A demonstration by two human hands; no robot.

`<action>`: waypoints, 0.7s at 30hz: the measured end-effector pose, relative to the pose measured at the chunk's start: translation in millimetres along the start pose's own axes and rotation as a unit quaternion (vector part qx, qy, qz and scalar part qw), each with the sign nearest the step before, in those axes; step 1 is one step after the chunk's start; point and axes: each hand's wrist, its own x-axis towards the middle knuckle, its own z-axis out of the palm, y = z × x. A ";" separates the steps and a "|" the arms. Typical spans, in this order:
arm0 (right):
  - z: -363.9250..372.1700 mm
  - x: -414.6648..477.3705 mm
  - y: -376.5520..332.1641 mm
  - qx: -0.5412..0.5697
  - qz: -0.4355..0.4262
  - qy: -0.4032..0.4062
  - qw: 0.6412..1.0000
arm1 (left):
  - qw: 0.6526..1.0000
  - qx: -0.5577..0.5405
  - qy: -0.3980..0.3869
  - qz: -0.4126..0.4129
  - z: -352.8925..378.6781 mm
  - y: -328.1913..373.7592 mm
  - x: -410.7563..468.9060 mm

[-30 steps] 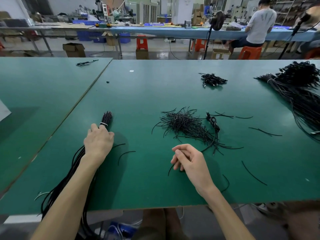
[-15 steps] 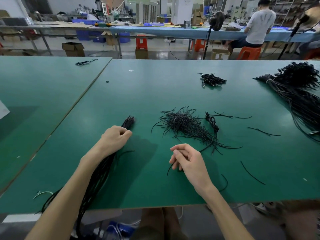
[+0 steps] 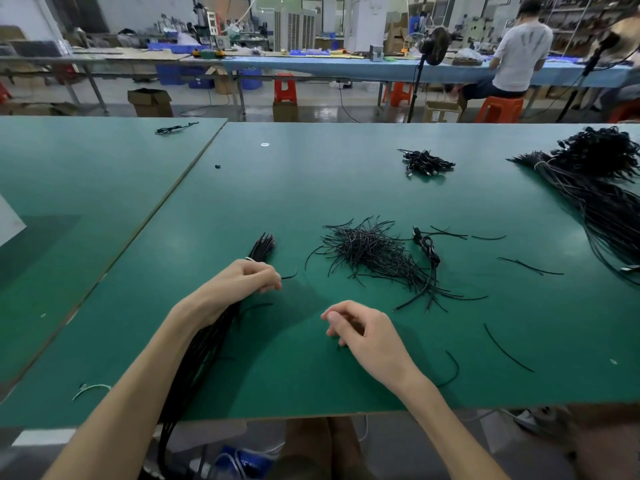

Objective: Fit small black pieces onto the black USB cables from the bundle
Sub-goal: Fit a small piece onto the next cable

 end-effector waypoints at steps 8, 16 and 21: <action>3.4 6.6 -14.7 0.082 0.008 -0.015 0.996 | 0.976 0.200 -0.036 0.082 47.6 27.5 -6.3; -0.9 3.0 -7.3 0.223 0.025 0.103 0.969 | 0.984 0.101 -0.131 0.065 50.9 17.4 -19.1; -4.9 4.5 0.3 0.329 0.070 0.197 0.921 | 0.966 -0.015 -0.256 0.020 8.9 -1.6 -37.5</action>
